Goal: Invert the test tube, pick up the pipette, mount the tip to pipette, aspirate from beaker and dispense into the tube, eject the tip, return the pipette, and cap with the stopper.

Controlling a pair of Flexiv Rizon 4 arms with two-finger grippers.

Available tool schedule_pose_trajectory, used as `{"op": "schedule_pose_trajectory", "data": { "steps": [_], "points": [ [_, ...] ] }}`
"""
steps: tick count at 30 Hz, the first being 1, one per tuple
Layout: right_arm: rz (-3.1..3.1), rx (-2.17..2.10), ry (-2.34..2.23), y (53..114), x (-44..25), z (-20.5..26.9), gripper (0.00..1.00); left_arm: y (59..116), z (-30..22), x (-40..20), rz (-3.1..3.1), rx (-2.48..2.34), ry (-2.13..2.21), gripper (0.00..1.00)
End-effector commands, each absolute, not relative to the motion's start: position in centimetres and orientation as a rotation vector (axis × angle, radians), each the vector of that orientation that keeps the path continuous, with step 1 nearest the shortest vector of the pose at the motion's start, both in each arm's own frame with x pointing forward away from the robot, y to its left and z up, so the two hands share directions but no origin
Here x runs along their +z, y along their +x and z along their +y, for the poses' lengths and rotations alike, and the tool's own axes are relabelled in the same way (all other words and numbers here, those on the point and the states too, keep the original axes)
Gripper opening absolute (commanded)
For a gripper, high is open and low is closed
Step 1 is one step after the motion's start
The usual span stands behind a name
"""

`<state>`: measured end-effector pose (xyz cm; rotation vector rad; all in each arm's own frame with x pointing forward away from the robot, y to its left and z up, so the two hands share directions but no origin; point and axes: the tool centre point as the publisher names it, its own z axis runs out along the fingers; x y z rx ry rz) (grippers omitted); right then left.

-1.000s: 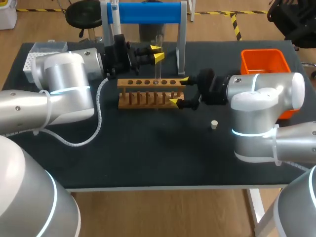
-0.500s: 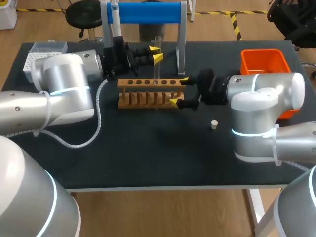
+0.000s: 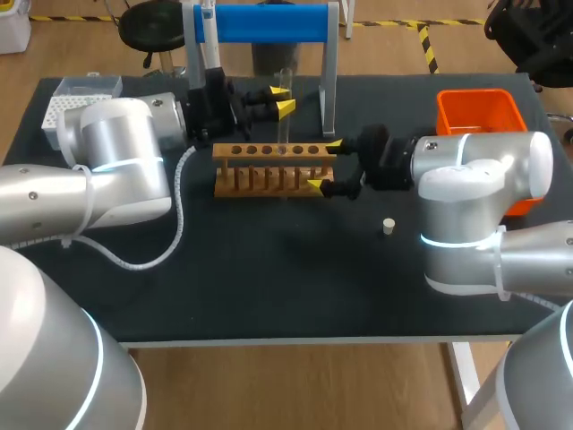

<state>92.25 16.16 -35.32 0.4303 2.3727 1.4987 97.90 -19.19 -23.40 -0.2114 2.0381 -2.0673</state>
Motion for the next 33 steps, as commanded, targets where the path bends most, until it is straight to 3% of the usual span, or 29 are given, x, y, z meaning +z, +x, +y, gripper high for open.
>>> {"op": "schedule_pose_trajectory", "data": {
  "steps": [1, 33],
  "points": [
    [2.367, 1.499, 0.432, 92.17, -35.43, 16.21, 1.00, 98.08, -19.21, -23.60, 2.027, -2.071, -0.207, 0.00],
    [2.367, 1.499, 0.432, 92.17, -35.43, 16.21, 1.00, 98.55, -18.55, -24.06, 2.177, -1.906, -0.227, 0.00]
  ]
}}
